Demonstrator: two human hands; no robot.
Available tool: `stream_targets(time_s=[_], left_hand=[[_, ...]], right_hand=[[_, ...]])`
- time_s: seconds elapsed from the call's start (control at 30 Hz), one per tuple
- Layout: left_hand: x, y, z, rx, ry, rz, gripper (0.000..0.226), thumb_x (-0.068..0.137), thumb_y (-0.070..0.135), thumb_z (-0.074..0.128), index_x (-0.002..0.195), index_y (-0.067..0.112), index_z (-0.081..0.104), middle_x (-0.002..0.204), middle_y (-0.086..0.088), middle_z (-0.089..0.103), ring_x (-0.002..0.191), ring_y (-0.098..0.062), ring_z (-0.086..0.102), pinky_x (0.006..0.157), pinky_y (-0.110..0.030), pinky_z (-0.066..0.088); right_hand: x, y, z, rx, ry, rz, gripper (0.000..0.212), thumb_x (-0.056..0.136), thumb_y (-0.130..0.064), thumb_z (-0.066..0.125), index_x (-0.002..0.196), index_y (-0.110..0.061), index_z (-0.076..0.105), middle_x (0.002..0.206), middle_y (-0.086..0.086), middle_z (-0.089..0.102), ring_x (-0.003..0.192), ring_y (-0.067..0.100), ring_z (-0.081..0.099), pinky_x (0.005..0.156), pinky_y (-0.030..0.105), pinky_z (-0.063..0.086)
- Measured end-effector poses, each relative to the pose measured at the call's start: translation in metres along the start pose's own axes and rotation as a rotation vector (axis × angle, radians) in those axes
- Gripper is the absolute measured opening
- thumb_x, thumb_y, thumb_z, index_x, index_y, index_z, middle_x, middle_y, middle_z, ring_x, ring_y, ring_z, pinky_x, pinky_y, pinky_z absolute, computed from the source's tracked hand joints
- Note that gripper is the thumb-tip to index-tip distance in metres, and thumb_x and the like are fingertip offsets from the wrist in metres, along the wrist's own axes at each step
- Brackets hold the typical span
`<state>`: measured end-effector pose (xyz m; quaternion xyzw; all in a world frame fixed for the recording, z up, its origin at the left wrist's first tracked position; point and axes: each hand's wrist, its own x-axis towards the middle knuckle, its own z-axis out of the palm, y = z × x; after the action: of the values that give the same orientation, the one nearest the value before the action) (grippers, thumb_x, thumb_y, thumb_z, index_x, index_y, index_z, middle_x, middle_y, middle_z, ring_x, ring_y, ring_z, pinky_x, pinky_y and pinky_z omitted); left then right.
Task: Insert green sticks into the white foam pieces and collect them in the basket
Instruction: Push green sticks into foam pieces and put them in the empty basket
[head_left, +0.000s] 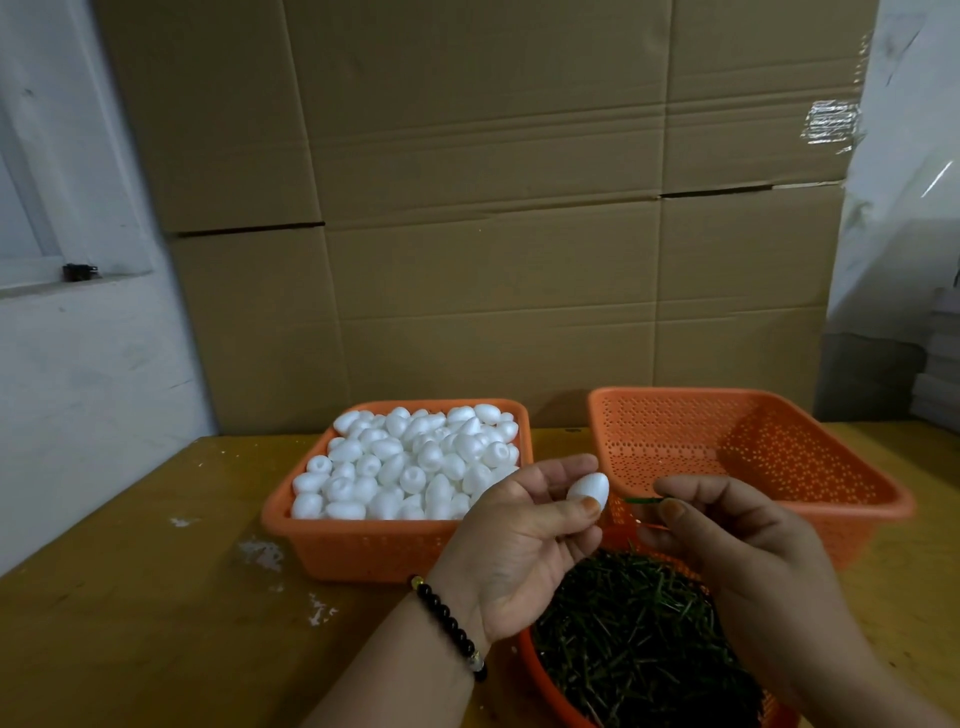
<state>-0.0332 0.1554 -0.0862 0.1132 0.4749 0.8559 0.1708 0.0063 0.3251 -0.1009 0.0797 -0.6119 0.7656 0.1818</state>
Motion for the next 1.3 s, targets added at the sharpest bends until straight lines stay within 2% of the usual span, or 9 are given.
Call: stream_targets(time_s=[0.1, 0.23, 0.4, 0.57, 0.77, 0.87, 0.97, 1.13, 1.3], left_hand=[[0.0, -0.003, 0.002, 0.107, 0.035, 0.073, 0.035, 0.077, -0.018, 0.062, 0.086, 0.013, 0.076, 0.078, 0.002, 0.074, 0.072, -0.009, 0.067, 0.066, -0.023, 0.053], [0.001, -0.008, 0.002, 0.31, 0.135, 0.207, 0.038, 0.069, -0.017, 0.072, 0.082, 0.019, 0.076, 0.08, 0.006, 0.073, 0.081, -0.01, 0.067, 0.075, -0.027, 0.054], [0.001, -0.013, 0.002, 0.518, 0.186, 0.345, 0.037, 0.068, -0.009, 0.077, 0.08, 0.027, 0.074, 0.077, 0.011, 0.071, 0.073, -0.001, 0.065, 0.067, -0.018, 0.052], [0.0, -0.013, 0.003, 0.565, 0.21, 0.357, 0.032, 0.073, -0.001, 0.077, 0.091, 0.024, 0.072, 0.08, 0.012, 0.071, 0.077, 0.001, 0.064, 0.07, -0.018, 0.052], [-0.001, -0.014, 0.006, 0.601, 0.199, 0.314, 0.04, 0.084, 0.0, 0.067, 0.109, 0.031, 0.065, 0.098, 0.011, 0.067, 0.091, 0.002, 0.063, 0.084, -0.021, 0.053], [-0.001, -0.014, 0.007, 0.535, 0.203, 0.268, 0.035, 0.09, 0.004, 0.061, 0.107, 0.034, 0.067, 0.097, 0.012, 0.067, 0.088, -0.002, 0.066, 0.086, -0.027, 0.055], [0.0, -0.012, 0.01, 0.385, 0.175, 0.227, 0.029, 0.094, 0.003, 0.056, 0.107, 0.026, 0.068, 0.106, 0.003, 0.065, 0.092, -0.009, 0.066, 0.082, -0.027, 0.055], [-0.001, -0.006, 0.013, 0.062, 0.081, 0.172, 0.02, 0.094, 0.0, 0.053, 0.109, 0.009, 0.063, 0.094, -0.008, 0.068, 0.083, -0.017, 0.066, 0.076, -0.03, 0.056], [-0.003, -0.001, 0.015, -0.098, 0.035, 0.154, 0.017, 0.093, 0.002, 0.052, 0.109, 0.004, 0.058, 0.091, -0.012, 0.07, 0.08, -0.021, 0.067, 0.069, -0.031, 0.057]], right_hand=[[0.001, 0.001, -0.001, 0.025, -0.012, 0.023, 0.017, 0.073, -0.011, 0.064, 0.087, -0.011, 0.073, 0.09, 0.016, 0.071, 0.084, 0.028, 0.07, 0.07, 0.027, 0.059], [0.002, 0.002, 0.0, 0.075, -0.01, 0.048, 0.018, 0.072, -0.011, 0.064, 0.087, -0.01, 0.073, 0.092, 0.019, 0.071, 0.085, 0.029, 0.07, 0.069, 0.028, 0.059], [0.003, 0.001, 0.001, 0.16, -0.015, 0.091, 0.019, 0.07, -0.009, 0.063, 0.087, -0.007, 0.071, 0.091, 0.019, 0.07, 0.086, 0.029, 0.07, 0.067, 0.027, 0.059], [0.002, 0.001, 0.002, 0.167, -0.017, 0.123, 0.028, 0.071, -0.009, 0.062, 0.098, -0.001, 0.066, 0.089, 0.02, 0.07, 0.084, 0.029, 0.07, 0.07, 0.029, 0.06], [0.001, -0.003, 0.005, 0.167, 0.005, 0.142, 0.024, 0.069, -0.008, 0.063, 0.091, 0.0, 0.063, 0.082, 0.016, 0.07, 0.077, 0.026, 0.069, 0.064, 0.027, 0.059], [0.0, -0.005, 0.007, 0.177, 0.015, 0.138, 0.023, 0.068, -0.008, 0.063, 0.089, 0.003, 0.062, 0.078, 0.015, 0.069, 0.074, 0.025, 0.069, 0.063, 0.026, 0.06], [-0.001, -0.006, 0.008, 0.166, 0.014, 0.137, 0.022, 0.07, -0.008, 0.063, 0.088, 0.004, 0.062, 0.079, 0.017, 0.07, 0.073, 0.025, 0.069, 0.063, 0.025, 0.059], [-0.001, -0.005, 0.007, 0.154, 0.011, 0.142, 0.021, 0.071, -0.01, 0.064, 0.086, 0.004, 0.063, 0.08, 0.019, 0.07, 0.072, 0.025, 0.068, 0.063, 0.025, 0.059], [0.0, -0.001, 0.007, 0.172, 0.001, 0.145, 0.016, 0.073, -0.011, 0.063, 0.082, 0.002, 0.064, 0.081, 0.018, 0.069, 0.073, 0.026, 0.065, 0.063, 0.025, 0.059]])
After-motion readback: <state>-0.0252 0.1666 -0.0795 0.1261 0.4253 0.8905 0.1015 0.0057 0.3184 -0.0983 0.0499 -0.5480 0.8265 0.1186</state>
